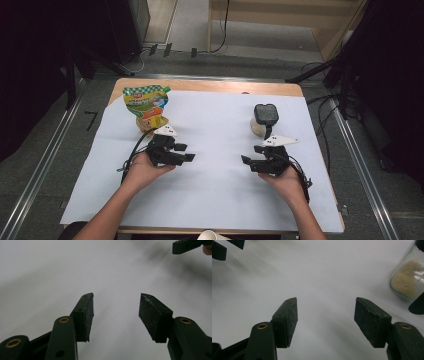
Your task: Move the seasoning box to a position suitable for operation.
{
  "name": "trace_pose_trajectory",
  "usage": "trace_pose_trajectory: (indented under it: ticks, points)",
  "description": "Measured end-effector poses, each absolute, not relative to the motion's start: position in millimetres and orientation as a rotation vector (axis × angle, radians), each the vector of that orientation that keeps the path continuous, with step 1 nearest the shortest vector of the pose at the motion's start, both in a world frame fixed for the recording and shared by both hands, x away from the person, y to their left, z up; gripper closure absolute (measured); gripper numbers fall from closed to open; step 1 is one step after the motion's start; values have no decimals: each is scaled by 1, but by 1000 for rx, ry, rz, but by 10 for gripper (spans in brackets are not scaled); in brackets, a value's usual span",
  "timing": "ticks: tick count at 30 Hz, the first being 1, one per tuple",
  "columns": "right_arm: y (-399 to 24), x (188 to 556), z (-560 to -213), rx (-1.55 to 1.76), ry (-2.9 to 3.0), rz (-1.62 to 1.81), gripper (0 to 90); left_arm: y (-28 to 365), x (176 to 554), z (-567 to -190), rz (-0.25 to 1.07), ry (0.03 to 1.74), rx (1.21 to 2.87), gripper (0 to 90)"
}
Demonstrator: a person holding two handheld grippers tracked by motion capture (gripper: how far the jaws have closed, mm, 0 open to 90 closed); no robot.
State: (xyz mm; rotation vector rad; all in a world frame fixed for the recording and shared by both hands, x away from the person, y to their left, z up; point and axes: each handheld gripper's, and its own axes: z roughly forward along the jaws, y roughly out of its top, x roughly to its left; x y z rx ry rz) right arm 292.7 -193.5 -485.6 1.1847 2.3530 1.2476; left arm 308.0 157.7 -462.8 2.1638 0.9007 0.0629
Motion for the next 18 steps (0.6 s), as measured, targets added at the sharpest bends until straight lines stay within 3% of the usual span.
trace_pose_trajectory:
  ticks: [18]
  points:
    - [-195, 296, -484, 1185, 2411, 1224, 436, 160, 307, -464, 61, 911, 2180, 439]
